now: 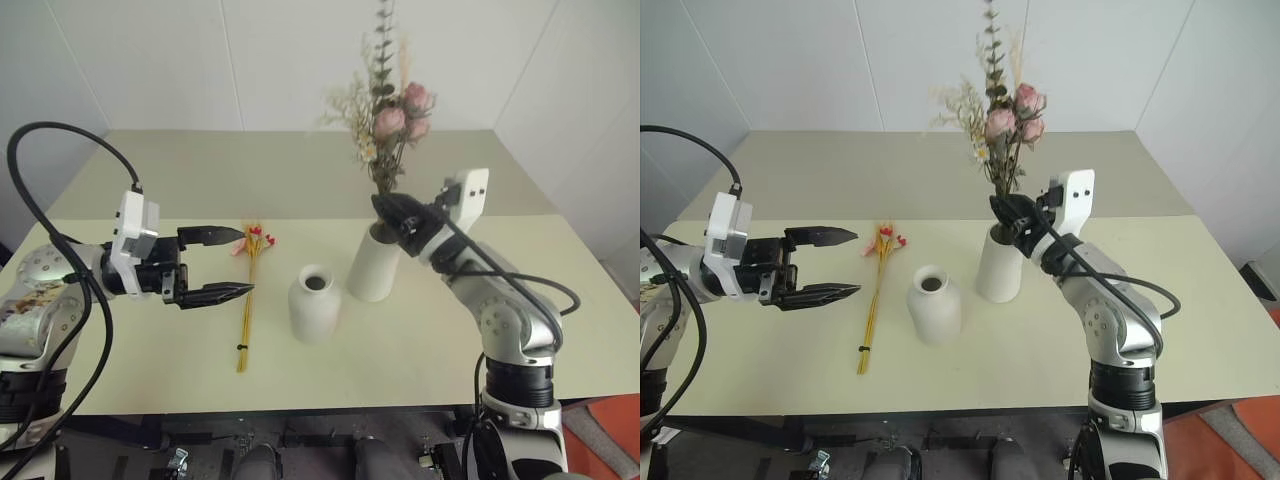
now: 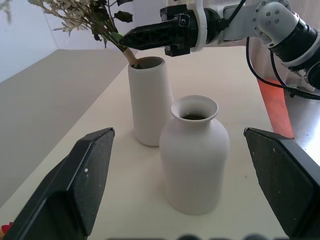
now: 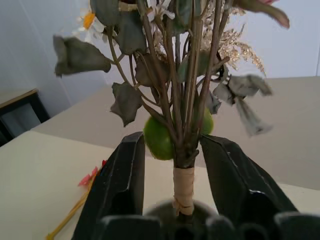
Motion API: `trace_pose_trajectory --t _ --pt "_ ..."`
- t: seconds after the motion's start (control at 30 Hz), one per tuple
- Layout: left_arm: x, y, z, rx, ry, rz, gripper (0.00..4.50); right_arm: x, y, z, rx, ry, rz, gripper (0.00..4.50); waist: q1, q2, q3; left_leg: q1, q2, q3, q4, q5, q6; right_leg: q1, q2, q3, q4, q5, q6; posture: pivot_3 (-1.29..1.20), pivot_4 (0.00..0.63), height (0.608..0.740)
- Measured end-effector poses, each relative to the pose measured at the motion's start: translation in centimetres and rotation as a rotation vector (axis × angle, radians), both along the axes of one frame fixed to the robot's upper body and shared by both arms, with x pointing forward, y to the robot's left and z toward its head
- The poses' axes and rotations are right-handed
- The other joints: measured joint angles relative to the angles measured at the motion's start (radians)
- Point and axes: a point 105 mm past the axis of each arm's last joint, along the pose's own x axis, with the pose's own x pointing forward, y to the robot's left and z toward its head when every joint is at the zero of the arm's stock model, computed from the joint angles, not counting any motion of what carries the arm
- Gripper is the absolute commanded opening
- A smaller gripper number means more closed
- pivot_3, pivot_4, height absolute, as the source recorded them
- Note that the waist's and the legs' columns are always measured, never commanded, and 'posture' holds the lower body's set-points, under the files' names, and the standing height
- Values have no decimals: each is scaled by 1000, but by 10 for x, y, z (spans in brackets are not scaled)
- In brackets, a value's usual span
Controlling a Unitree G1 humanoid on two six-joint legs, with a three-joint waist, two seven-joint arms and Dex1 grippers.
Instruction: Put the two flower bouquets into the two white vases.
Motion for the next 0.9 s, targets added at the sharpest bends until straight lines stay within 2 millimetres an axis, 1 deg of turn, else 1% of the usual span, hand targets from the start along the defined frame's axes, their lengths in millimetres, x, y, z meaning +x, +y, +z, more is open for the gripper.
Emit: trace_pose_trajectory --t 0.07,0.1,0.13,0.23,0.3,0.37,0.4,0.47,0.57,0.63,0.7,0.77,0.9 --pt "2 2 -4 29 5 21 4500 -8 -5 -8 -38 -4 8 3783 2 0 0 0 0 0 0 0 0 0 0 0 0 0 0 0 150 740" --pt "3 3 -8 58 10 45 4500 -13 -9 -12 -58 -5 12 4191 2 0 0 0 0 0 0 0 0 0 0 0 0 0 0 0 150 740" --pt "5 5 -14 89 24 79 4500 -18 -12 -17 -82 -2 21 4451 2 0 0 0 0 0 0 0 0 1 0 0 -1 0 0 0 150 740" --pt "17 7 -36 177 81 208 4500 -32 -26 -22 -125 2 51 4451 6 0 0 1 0 0 0 0 0 2 0 0 0 0 0 0 150 740" --pt "26 8 -52 241 149 314 4500 -40 -35 -16 -165 -20 68 4451 7 0 0 1 -1 0 0 0 0 2 0 0 0 -1 1 0 150 740" --pt "36 7 -72 309 255 420 4500 -46 -48 -4 -210 -55 75 4451 7 -1 0 1 0 -1 1 0 0 2 0 0 0 -2 5 0 150 740" --pt "40 6 -77 330 302 466 4500 -49 -52 1 -229 -69 81 4451 7 -1 0 1 0 -1 1 0 0 2 0 0 0 -2 5 0 150 740" --pt "48 1 -81 365 362 535 4500 -54 -55 7 -265 -83 110 4451 7 -1 0 1 0 -1 1 0 0 2 1 0 0 -2 5 0 150 740" --pt "60 -4 -87 425 398 637 4500 -60 -55 11 -308 -90 172 4451 2 -1 0 1 -1 -1 1 0 0 2 0 0 0 -2 4 0 150 740" --pt "67 -4 -100 458 433 703 4500 -63 -55 13 -323 -96 199 4451 0 -1 0 1 -1 -1 1 0 0 2 1 0 0 -2 4 0 150 740" --pt "71 -7 -113 481 477 740 4101 -64 -54 17 -323 -109 208 4500 2 -1 0 1 -1 -1 1 0 0 2 1 0 0 -1 2 0 150 740" --pt "80 -11 -112 486 465 771 3609 -66 -52 22 -328 -129 233 4500 7 -1 0 2 -2 -1 1 0 0 3 0 0 0 -1 2 0 150 740" --pt "85 -13 -111 482 459 804 2278 -74 -49 25 -373 -134 312 4500 10 -1 0 3 -2 -2 1 0 0 4 0 0 0 -1 3 0 150 740"
